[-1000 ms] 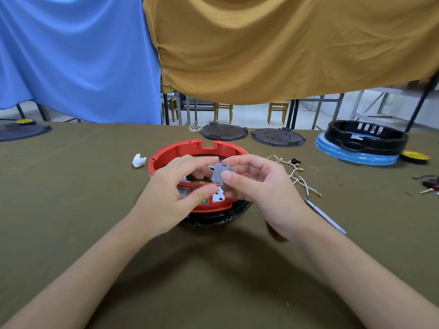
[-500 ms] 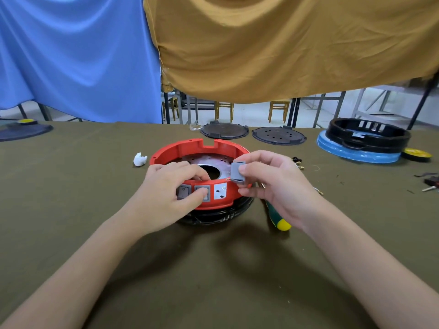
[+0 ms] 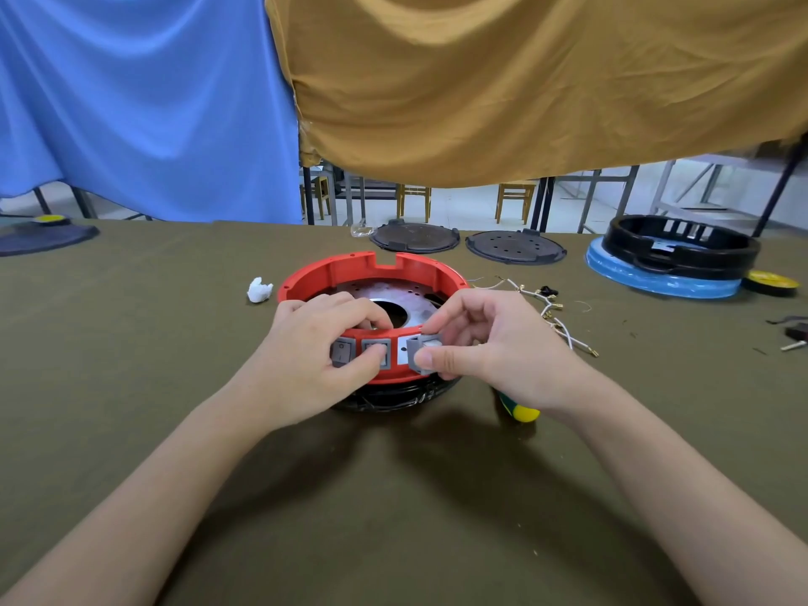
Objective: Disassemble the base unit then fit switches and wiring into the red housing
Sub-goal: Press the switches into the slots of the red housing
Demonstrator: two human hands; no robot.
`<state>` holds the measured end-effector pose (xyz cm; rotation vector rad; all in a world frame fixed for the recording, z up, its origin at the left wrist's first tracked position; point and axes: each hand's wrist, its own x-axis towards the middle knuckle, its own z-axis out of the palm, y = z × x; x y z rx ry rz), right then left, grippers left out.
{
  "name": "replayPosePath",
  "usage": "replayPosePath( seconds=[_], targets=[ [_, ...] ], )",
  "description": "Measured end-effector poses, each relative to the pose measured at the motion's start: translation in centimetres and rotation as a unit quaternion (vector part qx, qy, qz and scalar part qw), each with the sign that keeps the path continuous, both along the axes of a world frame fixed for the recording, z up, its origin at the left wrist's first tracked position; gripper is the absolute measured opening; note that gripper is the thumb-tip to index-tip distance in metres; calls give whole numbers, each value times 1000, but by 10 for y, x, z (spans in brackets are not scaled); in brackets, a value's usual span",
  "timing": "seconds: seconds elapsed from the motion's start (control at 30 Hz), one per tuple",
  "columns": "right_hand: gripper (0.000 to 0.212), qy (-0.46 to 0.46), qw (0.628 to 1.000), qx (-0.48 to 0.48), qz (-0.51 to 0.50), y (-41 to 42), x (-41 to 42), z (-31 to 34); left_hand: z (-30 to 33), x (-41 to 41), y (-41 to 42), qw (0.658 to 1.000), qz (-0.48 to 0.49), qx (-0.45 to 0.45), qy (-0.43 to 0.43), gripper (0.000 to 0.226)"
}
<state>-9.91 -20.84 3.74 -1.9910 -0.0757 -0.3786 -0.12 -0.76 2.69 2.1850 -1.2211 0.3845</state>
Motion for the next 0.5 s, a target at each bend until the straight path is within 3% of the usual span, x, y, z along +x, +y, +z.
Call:
replayPosePath(
  seconds=[0.5],
  targets=[
    [32, -92, 990, -86, -69, 14, 9, -19, -3, 0, -2, 1000, -16, -4, -17, 22]
  ],
)
